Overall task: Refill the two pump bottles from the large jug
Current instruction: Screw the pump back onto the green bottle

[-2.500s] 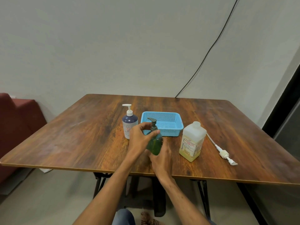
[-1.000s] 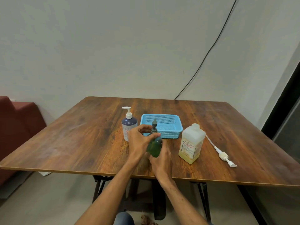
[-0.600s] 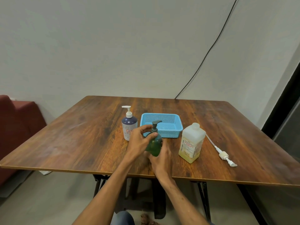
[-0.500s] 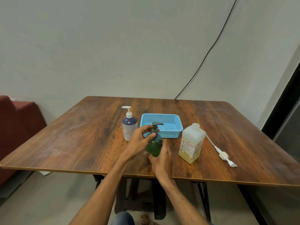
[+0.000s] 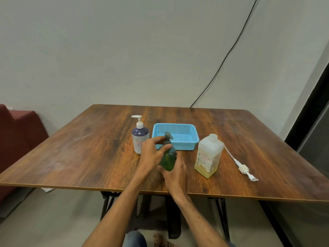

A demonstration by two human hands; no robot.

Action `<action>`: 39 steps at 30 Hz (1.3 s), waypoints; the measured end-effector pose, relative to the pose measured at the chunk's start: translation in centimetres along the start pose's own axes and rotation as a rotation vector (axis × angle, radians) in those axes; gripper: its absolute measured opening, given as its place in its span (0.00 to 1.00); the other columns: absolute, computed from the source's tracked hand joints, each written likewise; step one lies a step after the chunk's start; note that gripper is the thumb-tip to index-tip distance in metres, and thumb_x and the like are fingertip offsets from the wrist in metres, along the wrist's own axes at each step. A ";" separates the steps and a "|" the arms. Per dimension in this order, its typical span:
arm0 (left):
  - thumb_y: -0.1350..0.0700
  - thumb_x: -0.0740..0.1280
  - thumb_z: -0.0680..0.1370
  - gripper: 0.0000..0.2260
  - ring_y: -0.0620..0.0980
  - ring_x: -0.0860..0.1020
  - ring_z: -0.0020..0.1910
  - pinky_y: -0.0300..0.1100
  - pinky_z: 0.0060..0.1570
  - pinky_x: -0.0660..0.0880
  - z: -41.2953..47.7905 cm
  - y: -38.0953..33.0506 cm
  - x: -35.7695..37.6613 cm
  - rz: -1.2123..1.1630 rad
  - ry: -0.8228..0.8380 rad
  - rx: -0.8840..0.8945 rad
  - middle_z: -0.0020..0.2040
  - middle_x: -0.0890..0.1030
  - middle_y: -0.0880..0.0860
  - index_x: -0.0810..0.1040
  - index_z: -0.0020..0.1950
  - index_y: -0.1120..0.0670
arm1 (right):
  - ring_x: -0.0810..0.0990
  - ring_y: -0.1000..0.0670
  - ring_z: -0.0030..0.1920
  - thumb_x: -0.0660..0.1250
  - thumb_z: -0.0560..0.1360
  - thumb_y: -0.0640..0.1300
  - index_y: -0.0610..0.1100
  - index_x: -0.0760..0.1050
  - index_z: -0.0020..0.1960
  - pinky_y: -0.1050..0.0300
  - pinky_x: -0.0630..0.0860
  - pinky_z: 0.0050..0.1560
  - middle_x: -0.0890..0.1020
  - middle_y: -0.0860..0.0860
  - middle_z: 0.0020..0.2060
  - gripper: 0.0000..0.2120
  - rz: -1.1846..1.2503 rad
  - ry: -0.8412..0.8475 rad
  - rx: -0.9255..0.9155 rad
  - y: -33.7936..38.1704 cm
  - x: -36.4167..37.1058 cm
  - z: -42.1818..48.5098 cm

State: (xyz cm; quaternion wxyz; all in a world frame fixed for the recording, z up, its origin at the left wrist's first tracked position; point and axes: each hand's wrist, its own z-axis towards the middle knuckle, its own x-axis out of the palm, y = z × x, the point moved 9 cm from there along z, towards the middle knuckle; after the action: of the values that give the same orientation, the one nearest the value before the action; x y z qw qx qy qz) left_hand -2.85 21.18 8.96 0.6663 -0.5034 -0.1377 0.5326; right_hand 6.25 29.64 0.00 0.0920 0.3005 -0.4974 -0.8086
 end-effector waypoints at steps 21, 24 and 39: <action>0.64 0.66 0.79 0.14 0.44 0.76 0.64 0.41 0.61 0.76 -0.7 0.6 1.0 -0.315 0.194 -0.100 0.63 0.81 0.51 0.78 0.61 0.49 | 0.75 0.57 0.59 0.79 0.68 0.50 0.57 0.64 0.69 0.54 0.78 0.57 0.76 0.57 0.60 0.36 -0.007 0.014 0.008 0.0 -0.2 0.0; 0.59 0.70 0.77 0.15 0.44 0.77 0.63 0.39 0.59 0.77 -1.0 0.9 0.6 -0.320 0.098 -0.110 0.62 0.80 0.49 0.76 0.63 0.50 | 0.74 0.58 0.59 0.79 0.68 0.51 0.56 0.63 0.71 0.57 0.76 0.58 0.76 0.56 0.62 0.37 -0.016 0.008 0.001 0.2 -0.2 -0.1; 0.63 0.64 0.80 0.12 0.47 0.78 0.63 0.40 0.60 0.77 -0.2 0.8 1.3 -0.301 0.256 -0.103 0.61 0.81 0.52 0.78 0.63 0.56 | 0.76 0.57 0.60 0.80 0.67 0.50 0.59 0.62 0.69 0.57 0.77 0.57 0.77 0.56 0.62 0.38 0.000 0.001 -0.007 0.0 0.0 -0.1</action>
State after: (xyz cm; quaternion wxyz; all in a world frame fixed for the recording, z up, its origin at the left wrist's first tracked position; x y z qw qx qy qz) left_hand -2.64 22.15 7.78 0.7238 -0.5742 -0.1526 0.3509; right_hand 6.27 29.61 -0.02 0.0931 0.3008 -0.4946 -0.8101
